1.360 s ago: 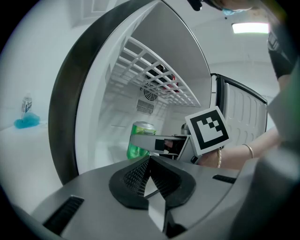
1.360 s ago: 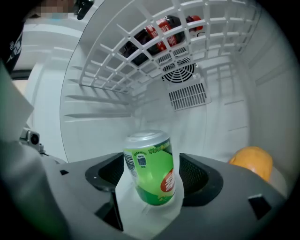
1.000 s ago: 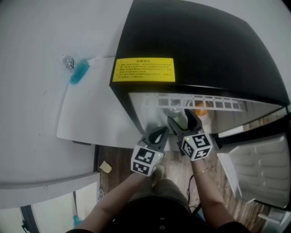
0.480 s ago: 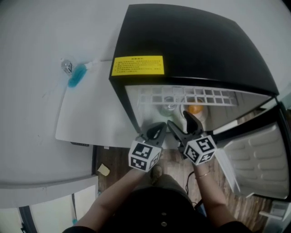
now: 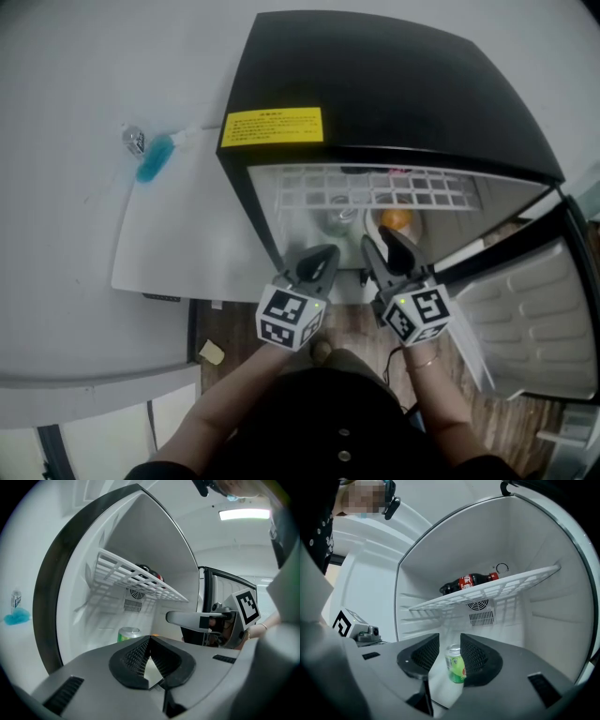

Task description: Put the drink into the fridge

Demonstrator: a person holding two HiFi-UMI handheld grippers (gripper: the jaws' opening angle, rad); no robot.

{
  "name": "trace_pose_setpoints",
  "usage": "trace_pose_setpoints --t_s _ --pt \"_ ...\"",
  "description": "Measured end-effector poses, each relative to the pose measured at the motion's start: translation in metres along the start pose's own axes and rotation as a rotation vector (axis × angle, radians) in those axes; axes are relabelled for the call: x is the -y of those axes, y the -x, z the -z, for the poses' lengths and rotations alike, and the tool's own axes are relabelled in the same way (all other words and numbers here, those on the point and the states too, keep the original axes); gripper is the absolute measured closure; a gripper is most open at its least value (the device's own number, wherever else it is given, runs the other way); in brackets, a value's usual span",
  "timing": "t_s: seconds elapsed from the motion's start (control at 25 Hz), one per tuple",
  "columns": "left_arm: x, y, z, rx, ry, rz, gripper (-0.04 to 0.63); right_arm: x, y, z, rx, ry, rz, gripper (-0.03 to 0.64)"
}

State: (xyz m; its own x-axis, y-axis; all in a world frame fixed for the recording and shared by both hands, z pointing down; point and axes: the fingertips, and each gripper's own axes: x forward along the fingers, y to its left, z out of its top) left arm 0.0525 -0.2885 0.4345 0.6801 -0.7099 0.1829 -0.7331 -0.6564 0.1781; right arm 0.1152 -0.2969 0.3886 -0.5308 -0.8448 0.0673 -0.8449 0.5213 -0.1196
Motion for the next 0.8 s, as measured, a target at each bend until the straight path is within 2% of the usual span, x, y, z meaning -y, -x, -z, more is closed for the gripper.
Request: trace_pose_setpoints --t_s 0.44,0.8 --pt "0.002 0.002 -0.019 0.024 0.002 0.044 0.589 0.001 0.015 -0.018 0.049 0.002 0.051 0.593" --pt "0.006 0.005 -0.038 0.058 0.037 0.095 0.589 0.005 0.021 -0.016 0.037 -0.011 0.083 0.606"
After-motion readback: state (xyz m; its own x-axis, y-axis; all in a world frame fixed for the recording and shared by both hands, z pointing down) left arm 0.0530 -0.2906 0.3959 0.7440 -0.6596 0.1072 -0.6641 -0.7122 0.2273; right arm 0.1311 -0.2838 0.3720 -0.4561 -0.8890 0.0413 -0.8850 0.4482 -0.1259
